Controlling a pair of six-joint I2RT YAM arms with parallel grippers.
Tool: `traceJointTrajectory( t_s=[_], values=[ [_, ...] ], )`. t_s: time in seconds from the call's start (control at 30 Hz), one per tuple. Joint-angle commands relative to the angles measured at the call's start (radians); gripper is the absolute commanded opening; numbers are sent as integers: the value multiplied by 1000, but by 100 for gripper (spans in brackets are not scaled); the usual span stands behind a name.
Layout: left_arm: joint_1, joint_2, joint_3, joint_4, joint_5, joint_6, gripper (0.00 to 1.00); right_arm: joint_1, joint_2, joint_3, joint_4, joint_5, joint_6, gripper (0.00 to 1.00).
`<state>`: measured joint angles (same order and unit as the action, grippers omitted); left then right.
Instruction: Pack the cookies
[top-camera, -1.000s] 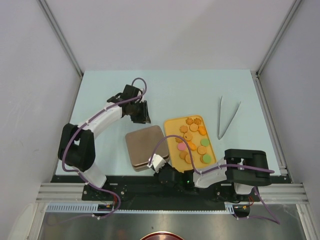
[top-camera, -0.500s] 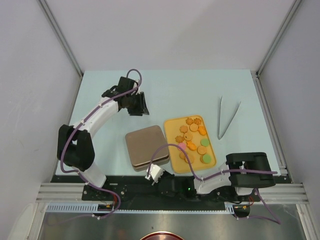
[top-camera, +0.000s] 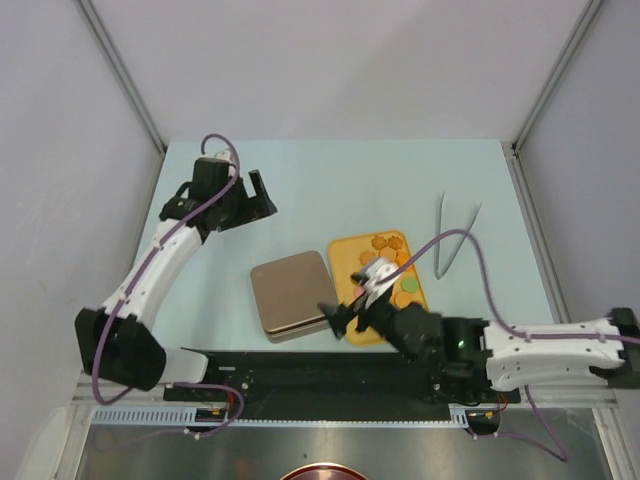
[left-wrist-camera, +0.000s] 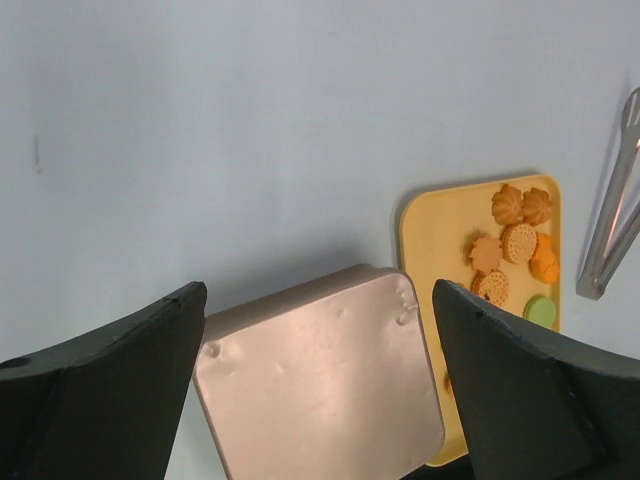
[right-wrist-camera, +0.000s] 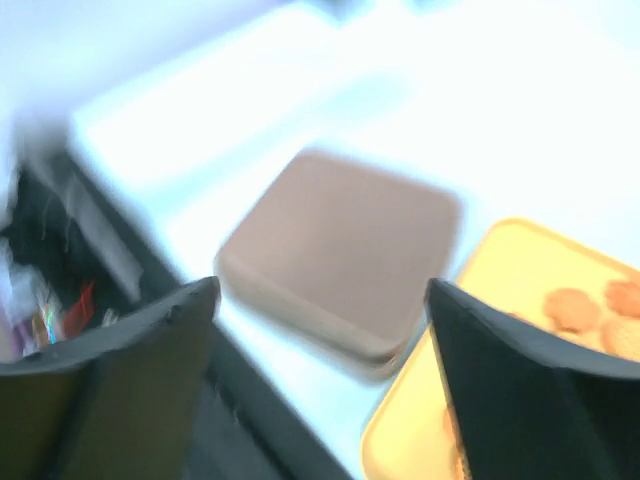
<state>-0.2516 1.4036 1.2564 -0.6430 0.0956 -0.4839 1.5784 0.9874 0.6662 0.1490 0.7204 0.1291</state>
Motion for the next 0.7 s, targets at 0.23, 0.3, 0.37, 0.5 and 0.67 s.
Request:
traceJointTrajectory(
  t_s=[0.23,0.3,0.37,0.5,0.67],
  values=[
    [9,-422,-489,183,-43,-327,100,-713,-24,128,-293,-505,325,100],
    [9,-520,-554,206,-88,-407,100,-767,22,133,-266,-627,360,100],
    [-1,-610,-635,236,-94,-429,100,-869,115,153,-252,-775,411,100],
    [-32,-679,-693,217,-94,-459,100,-949,252,191,-233,-992,434,100],
    [-43,-729,-795,241,-94,-489,100,-942,307,194,-189,-1012,445,100]
  ],
)
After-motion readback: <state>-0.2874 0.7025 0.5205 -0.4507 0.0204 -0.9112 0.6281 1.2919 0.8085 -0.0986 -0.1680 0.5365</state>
